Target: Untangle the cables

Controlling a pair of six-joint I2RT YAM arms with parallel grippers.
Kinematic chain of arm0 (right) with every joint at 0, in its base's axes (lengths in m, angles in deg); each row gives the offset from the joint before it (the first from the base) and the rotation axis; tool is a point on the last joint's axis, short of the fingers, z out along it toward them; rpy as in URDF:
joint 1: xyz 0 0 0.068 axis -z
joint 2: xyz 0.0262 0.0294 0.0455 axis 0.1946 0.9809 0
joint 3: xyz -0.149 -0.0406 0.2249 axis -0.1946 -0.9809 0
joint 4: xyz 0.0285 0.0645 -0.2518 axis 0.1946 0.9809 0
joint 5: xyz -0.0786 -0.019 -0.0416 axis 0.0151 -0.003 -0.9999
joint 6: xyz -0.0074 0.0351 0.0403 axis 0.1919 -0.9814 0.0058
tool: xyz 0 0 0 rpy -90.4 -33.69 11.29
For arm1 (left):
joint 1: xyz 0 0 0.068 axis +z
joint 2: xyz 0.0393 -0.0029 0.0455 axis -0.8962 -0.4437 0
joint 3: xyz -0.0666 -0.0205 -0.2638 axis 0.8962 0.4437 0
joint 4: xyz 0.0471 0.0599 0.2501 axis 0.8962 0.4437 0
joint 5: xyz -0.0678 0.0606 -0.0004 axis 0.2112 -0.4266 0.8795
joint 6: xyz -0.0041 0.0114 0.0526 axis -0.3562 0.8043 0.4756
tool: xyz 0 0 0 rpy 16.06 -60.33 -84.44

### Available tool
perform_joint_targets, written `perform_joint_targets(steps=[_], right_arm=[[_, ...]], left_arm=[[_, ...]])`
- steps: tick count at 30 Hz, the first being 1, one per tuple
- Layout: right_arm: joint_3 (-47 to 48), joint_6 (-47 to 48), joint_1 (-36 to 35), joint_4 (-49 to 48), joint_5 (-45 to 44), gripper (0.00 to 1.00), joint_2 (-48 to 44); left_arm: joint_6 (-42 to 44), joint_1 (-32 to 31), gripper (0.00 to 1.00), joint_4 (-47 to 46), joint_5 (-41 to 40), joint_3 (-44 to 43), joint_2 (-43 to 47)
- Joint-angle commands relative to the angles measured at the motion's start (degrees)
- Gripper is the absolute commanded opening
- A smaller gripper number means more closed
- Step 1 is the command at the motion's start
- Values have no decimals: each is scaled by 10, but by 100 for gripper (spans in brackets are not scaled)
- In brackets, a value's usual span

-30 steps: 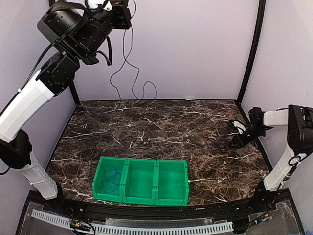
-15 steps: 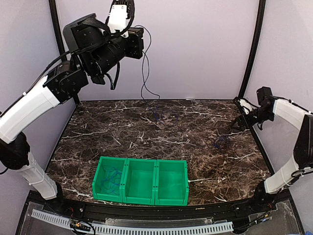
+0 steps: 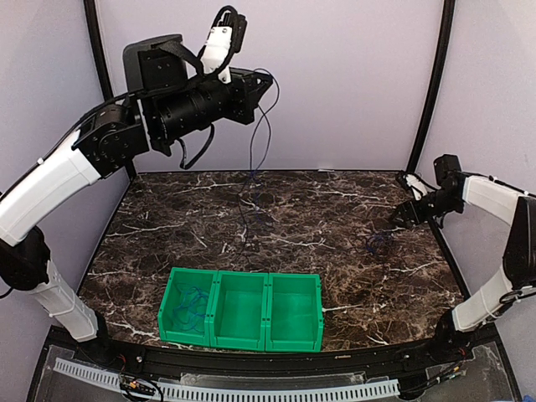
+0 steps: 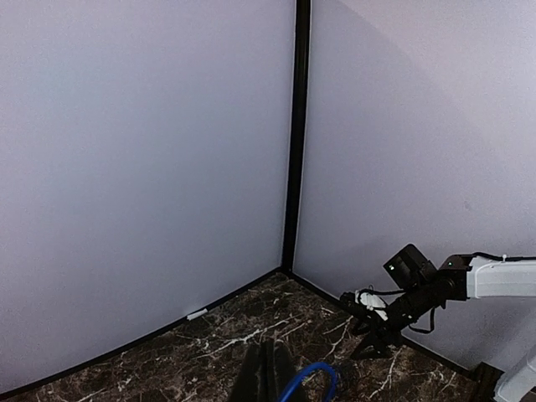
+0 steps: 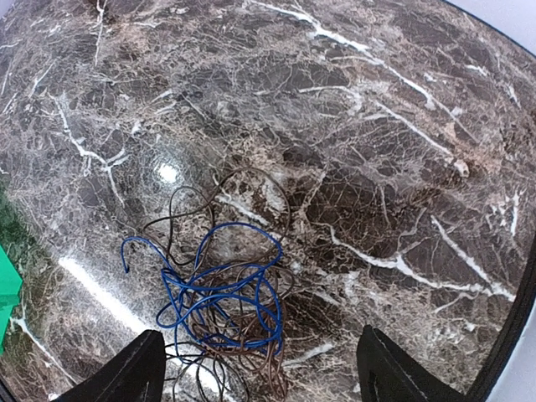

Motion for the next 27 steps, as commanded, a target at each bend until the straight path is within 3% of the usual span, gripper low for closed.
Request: perform_joint_targets(steps=[1,9,22,27], right_arm=[[-43,-35,-14,-63,-4,80,9],[-85,-33,-25,-103,1,80,9],[-91,-25,-27,-107,5,80,25],[-90,-24,-27,-107,6,80,29]], left_arm=[[-53,1,0,37,53,-12,24],[-83,0,0,49,68,2,62],[-95,-16,0,121,75,-102,57],[-118,-25,0,147,75,-96,74]])
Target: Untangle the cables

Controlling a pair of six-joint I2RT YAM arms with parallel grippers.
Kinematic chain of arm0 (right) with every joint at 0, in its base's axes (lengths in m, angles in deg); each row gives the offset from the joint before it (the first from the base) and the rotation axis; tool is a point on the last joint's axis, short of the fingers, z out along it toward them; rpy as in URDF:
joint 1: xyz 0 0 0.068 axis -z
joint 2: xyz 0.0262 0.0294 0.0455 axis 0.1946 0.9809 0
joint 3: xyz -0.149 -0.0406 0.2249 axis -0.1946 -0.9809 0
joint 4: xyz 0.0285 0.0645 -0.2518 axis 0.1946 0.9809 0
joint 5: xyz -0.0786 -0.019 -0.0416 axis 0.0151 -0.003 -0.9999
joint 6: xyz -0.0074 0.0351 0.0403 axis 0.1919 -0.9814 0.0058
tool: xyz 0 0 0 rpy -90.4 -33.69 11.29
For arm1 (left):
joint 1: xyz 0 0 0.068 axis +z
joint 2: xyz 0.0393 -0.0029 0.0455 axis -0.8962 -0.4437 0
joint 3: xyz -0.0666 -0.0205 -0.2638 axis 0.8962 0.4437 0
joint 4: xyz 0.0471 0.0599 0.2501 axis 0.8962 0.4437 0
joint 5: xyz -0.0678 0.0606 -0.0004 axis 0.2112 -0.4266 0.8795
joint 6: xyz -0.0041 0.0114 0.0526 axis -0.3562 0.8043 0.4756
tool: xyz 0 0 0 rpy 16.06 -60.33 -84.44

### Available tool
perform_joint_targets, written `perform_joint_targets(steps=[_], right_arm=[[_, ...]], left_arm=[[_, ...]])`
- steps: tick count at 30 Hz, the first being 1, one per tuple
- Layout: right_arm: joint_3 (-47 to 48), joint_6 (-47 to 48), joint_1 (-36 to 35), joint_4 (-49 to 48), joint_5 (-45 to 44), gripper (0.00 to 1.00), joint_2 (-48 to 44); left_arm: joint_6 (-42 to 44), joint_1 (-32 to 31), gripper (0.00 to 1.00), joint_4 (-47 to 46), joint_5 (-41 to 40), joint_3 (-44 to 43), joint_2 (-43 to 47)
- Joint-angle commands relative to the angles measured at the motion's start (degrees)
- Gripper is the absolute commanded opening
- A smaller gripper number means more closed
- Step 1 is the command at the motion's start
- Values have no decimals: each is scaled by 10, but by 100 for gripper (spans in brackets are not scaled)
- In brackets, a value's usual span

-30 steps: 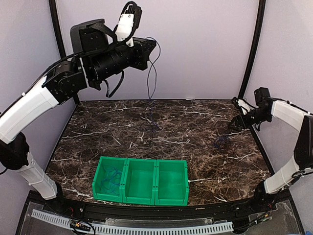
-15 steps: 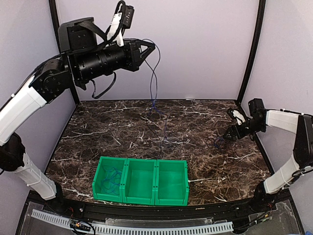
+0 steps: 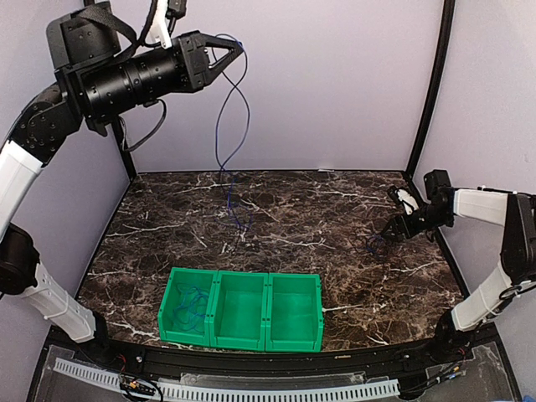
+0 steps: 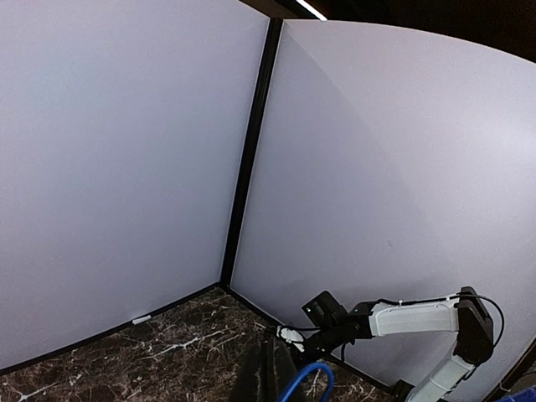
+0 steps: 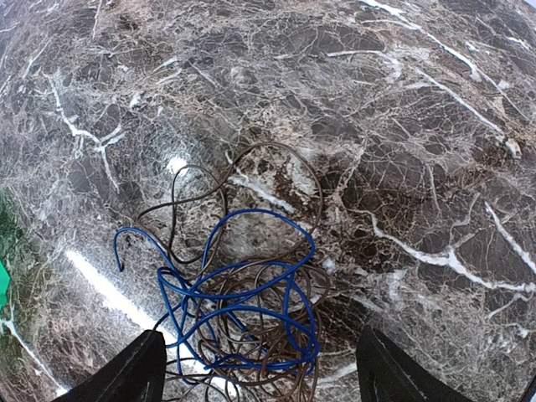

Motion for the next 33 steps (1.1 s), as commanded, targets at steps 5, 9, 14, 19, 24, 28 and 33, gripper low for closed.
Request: perform_joint_targets(steps=[5,9,14,19,24,28,33], right_arm=[[-6,2,-3,-15,7,80,10],[-6,1,-4,-15,8,80,14],[-2,3,-7,-14,9,80,25],[-2,4,-11,-13,8,80,28],[-5,6,-11,-11,10,80,28],[-7,7,-11,-11,11,80,26],[-5,7,-11,-10,14,80,30]], left_arm=[[-68,-9,0,27,0,88,62],[-104,-9,0,6,-16,203,110],[-155,-9,0,-49,-15,323,141],[-179,-9,0,-53,-39,402,151],[-184,-9,0,-17,-72,416,161],[-179,-9,0,22,-123,414,203],[-177,-9,0,66,-161,413,240]])
